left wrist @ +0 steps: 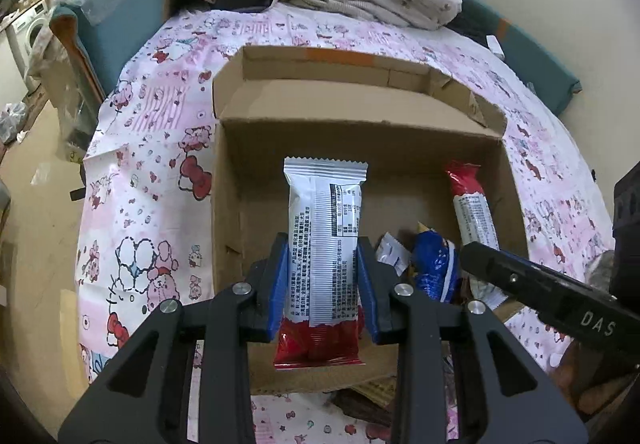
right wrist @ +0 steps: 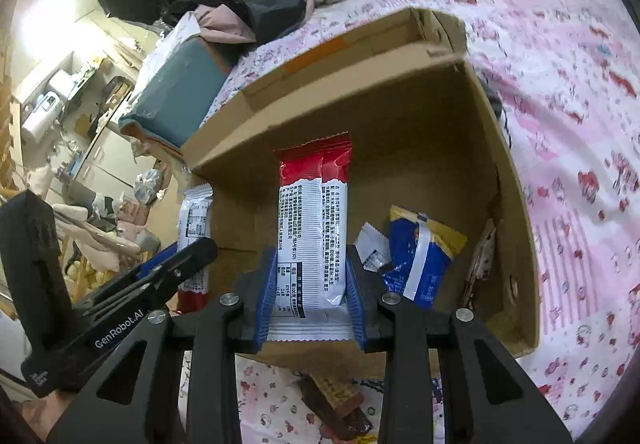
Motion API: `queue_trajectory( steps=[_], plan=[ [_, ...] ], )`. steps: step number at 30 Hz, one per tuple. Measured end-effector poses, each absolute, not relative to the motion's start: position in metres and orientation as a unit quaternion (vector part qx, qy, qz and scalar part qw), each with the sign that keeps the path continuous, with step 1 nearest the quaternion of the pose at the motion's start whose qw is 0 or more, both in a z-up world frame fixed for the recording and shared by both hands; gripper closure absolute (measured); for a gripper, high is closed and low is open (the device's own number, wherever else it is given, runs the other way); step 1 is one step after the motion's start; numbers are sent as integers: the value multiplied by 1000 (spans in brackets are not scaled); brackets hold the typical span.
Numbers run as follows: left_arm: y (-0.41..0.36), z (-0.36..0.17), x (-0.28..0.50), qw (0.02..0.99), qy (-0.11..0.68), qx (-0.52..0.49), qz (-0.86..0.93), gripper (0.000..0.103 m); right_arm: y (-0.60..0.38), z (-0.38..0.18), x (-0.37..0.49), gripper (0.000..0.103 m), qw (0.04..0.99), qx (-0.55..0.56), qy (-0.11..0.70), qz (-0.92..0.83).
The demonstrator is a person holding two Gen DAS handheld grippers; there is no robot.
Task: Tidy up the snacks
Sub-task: 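Lower both bars into the box and open both tools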
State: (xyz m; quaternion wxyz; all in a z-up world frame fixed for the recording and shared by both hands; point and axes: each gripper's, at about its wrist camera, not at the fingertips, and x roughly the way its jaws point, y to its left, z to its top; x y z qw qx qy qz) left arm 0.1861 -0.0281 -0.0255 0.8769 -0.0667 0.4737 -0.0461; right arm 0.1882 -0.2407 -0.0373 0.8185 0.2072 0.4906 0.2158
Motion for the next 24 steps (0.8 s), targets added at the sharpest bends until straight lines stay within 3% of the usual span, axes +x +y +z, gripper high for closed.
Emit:
queue_trajectory(
  steps=[18, 22, 23, 24],
  plan=[
    [-36, -40, 194, 867, 494, -46, -47, 72, -238, -56, 204, 65, 800, 224, 515, 214],
    [-36, -34, 190, 872, 486, -44, -39, 27, -242, -54, 204, 44, 800, 237, 510, 210],
    [-35, -33, 189, 875, 481, -42, -35, 19, -244, -53, 204, 40, 801, 238, 509, 208],
    [-35, -31, 188, 878, 476, -41, -31, 18, -245, -52, 204, 33, 802, 239, 508, 205]
  ],
)
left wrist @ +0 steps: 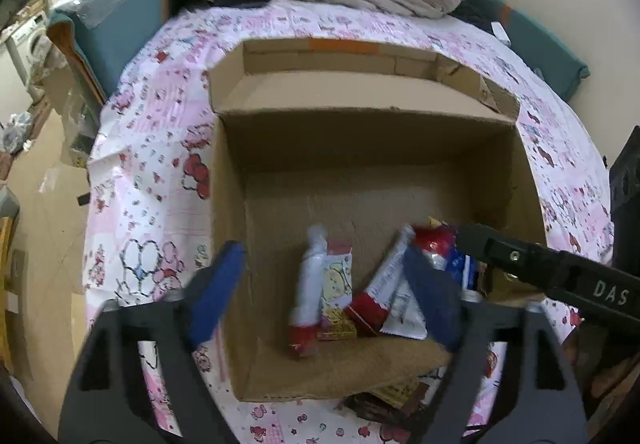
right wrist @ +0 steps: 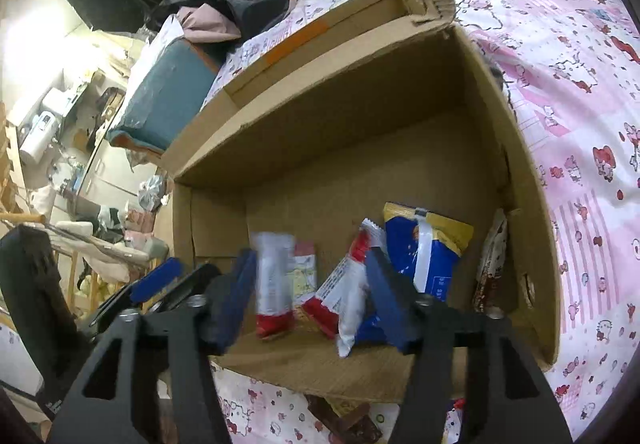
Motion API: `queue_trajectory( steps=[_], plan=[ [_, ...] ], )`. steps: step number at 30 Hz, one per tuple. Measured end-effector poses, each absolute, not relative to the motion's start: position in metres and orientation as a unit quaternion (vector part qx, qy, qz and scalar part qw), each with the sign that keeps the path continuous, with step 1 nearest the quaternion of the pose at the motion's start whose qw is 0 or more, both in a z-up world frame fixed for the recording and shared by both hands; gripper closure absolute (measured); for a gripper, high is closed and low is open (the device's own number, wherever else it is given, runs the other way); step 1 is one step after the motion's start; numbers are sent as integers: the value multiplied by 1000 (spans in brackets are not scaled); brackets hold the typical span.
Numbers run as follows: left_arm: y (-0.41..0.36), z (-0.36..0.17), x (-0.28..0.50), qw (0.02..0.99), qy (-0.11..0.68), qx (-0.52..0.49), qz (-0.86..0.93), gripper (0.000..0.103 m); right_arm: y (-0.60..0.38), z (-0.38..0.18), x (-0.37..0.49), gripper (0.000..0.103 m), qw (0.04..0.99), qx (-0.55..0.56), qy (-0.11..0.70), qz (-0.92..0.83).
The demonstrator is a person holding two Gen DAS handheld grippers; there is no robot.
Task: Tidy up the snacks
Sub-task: 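Lower both bars into the box and open both tools, then withdraw both tools from the box toward the remaining snacks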
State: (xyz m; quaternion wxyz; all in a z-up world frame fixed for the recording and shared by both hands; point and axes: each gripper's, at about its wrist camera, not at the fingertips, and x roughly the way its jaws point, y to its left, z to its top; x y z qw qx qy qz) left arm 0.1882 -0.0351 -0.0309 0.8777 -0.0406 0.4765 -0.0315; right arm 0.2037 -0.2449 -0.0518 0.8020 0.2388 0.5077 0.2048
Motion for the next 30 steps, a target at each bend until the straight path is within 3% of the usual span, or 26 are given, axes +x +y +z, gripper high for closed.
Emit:
queue_trajectory(
  steps=[3, 30],
  plan=[
    [-34, -28, 186, 879, 473, -44, -33, 18, -249, -49, 203, 22, 806, 239, 504, 198],
    [-10, -7, 154, 877, 471, -90, 1, 18, -259, -29, 171, 22, 819, 221, 495, 190]
  ],
)
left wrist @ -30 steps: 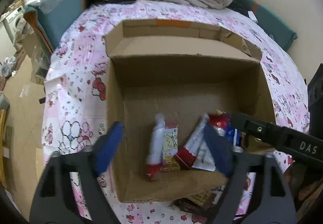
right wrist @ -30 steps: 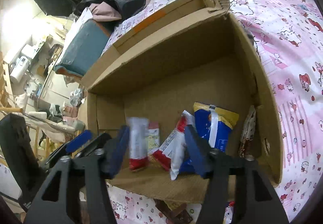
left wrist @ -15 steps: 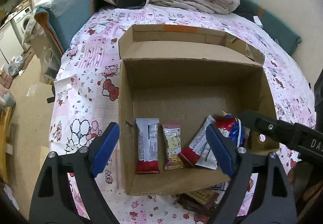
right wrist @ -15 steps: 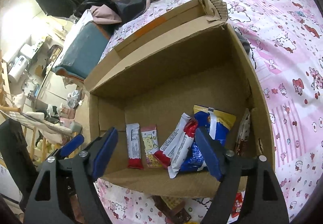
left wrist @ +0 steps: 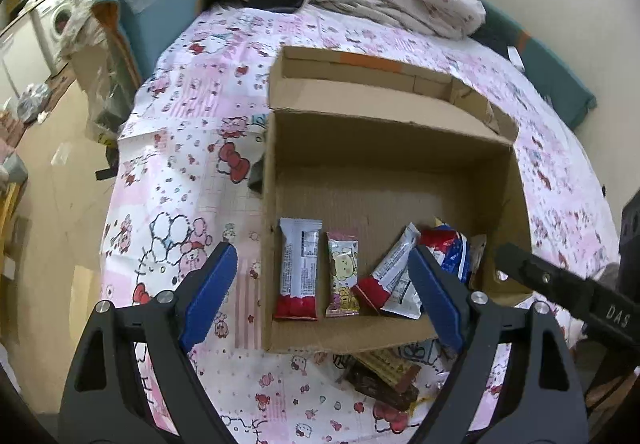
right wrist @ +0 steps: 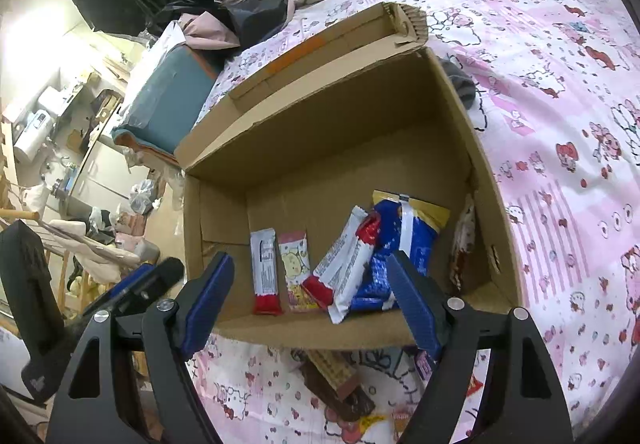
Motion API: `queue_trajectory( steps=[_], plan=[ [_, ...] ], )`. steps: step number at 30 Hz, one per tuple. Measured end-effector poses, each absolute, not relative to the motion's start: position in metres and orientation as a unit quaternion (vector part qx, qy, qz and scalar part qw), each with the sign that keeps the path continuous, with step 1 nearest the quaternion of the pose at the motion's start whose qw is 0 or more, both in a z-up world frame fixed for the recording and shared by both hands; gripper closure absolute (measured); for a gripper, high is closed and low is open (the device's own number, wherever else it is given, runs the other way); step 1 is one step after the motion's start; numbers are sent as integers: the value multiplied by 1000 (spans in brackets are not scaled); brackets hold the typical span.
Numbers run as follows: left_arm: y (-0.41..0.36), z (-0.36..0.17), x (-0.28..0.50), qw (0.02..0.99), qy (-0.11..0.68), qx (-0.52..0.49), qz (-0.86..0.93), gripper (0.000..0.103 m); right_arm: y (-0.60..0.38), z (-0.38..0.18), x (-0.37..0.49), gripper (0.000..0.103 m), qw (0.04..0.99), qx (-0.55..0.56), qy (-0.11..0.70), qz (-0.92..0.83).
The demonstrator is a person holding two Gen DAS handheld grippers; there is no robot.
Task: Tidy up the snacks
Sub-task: 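Withdraw both tools from the box toward the remaining snacks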
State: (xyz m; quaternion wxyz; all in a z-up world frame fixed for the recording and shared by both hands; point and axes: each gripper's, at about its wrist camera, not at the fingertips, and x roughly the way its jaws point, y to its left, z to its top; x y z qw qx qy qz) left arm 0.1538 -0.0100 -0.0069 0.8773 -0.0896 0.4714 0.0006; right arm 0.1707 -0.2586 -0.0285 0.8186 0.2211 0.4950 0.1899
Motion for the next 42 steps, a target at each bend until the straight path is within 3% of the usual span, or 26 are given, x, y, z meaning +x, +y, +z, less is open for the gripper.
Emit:
queue_trajectory(
  steps=[17, 29, 34, 38, 42],
  plan=[
    [7, -16, 100, 860, 495, -123, 14, 18, -283, -38, 115, 22, 807, 228, 514, 181],
    [26, -59, 86, 813, 552, -176, 63, 18, -282, -75, 109, 22, 742, 297, 564, 208],
    [33, -66, 86, 801, 562, -190, 76, 18, -235, -93, 119, 23, 738, 206, 604, 219],
    [37, -66, 87, 799, 562, -197, 77, 18, -185, -103, 128, 38, 734, 95, 621, 257],
    [41, -65, 88, 799, 561, -203, 74, 18, -156, -113, 135, 38, 740, 12, 624, 253]
  ],
)
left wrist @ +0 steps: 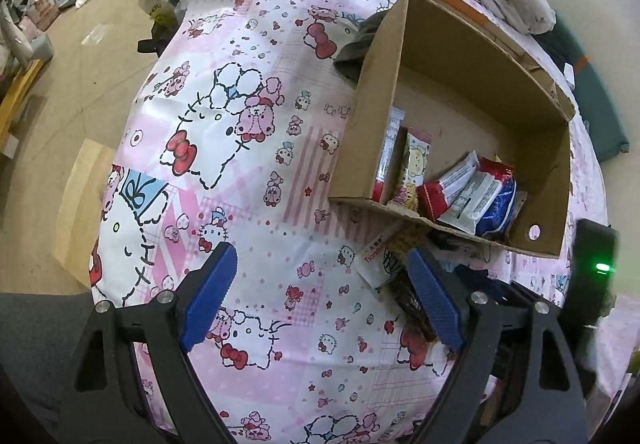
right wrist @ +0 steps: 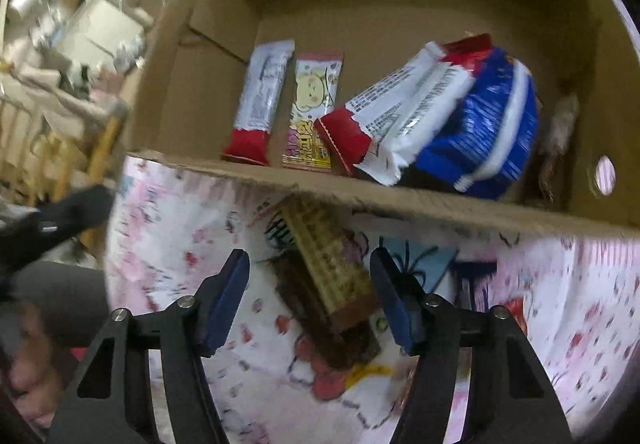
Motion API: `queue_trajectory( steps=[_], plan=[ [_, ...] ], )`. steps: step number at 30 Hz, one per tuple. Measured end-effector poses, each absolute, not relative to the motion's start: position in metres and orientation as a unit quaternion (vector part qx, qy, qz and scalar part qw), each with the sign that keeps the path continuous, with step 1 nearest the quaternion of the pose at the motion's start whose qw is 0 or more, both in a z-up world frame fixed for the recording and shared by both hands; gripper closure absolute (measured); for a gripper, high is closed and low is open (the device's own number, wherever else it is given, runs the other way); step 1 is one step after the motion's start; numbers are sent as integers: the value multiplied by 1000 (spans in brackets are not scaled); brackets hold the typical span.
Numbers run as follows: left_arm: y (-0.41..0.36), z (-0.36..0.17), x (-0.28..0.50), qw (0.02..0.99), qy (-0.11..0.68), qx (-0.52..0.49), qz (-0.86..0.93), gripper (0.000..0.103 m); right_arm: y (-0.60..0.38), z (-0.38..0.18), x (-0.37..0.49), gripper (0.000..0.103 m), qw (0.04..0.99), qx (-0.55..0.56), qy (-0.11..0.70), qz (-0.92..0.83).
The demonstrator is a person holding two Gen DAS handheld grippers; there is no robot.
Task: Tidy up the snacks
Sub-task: 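Withdraw both tools from the box toward the remaining snacks, then grasp the checkered wafer bar with the right tool while the left tool grasps the brown egg packet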
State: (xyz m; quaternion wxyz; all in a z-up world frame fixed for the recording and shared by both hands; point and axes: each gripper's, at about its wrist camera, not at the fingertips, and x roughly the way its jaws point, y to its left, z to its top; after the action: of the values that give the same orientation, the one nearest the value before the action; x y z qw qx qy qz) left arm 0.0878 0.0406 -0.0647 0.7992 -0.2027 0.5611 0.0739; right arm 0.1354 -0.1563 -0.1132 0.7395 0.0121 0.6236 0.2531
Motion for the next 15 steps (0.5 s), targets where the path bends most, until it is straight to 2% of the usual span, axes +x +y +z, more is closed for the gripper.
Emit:
queue_trajectory(
  steps=[4, 6, 7, 8, 11, 15],
  plan=[
    [42, -66, 90, 799, 561, -202, 78, 18, -144, -133, 140, 40, 721, -13, 644, 255],
    [41, -67, 91, 797, 562, -205, 77, 18, -142, -137, 139, 50, 719, -32, 647, 253],
    [40, -67, 92, 798, 562, -205, 76, 18, -142, -136, 137, 58, 723, -34, 641, 255],
    [40, -67, 93, 798, 562, -204, 75, 18, -143, -134, 137, 75, 728, -34, 636, 254],
    [38, -67, 95, 799, 561, -202, 74, 18, -157, -126, 138, 75, 723, 7, 639, 263],
    [40, -68, 95, 796, 563, -211, 75, 18, -172, -117, 132, 75, 732, 2, 632, 254]
  ],
)
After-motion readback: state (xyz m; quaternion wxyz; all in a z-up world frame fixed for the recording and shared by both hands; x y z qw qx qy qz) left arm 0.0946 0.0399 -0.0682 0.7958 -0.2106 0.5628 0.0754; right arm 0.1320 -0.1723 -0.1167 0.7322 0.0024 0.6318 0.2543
